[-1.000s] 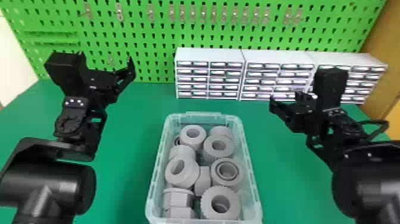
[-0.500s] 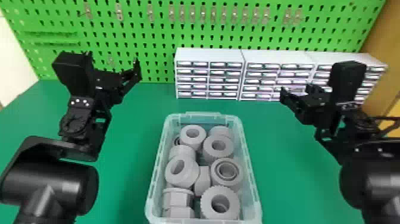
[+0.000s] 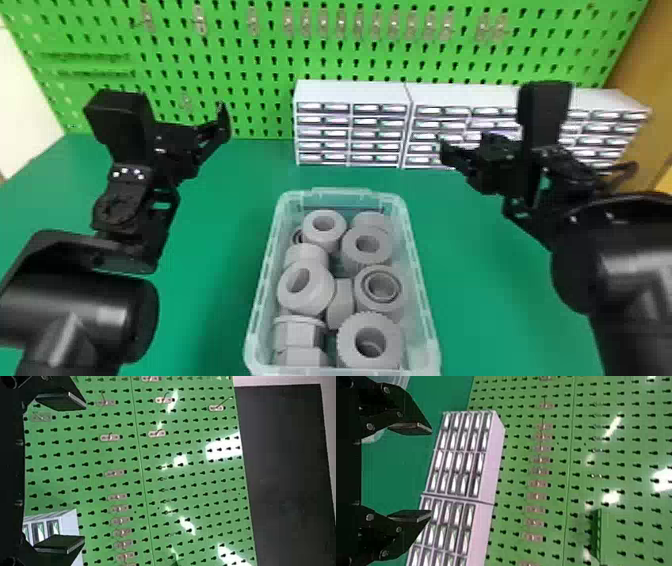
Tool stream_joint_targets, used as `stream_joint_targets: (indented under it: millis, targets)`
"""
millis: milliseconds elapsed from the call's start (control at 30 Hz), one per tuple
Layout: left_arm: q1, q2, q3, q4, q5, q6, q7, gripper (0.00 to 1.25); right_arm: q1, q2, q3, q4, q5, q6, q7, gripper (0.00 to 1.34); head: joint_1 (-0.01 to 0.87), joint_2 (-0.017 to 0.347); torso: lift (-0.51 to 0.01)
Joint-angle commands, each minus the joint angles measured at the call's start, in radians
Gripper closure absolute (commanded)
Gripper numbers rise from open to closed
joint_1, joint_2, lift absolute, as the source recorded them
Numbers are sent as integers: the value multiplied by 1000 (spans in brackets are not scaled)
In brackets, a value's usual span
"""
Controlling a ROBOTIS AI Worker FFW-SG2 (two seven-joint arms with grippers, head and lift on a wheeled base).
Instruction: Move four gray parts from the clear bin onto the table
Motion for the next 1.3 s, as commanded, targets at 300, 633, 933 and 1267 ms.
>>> stream_joint_targets:
  millis: [300,633,933,1267]
  targets:
    - [5,0,6,-8,-7,13,-1,107,-117,-13,107,21,-28,260,0,516,678,34,-50]
    - [10,0,9,-11,-9,25,-1,107,-217,-16,155,124,-52,366,137,516,678,34,-50]
    - [10,0,7,-11,-9,30,-3,102,-280,12,231,188,-59,432,146,516,678,34,-50]
    - [13,0,4,-11,-9,42,-8,107,-298,41,297,230,-43,578,146,516,678,34,-50]
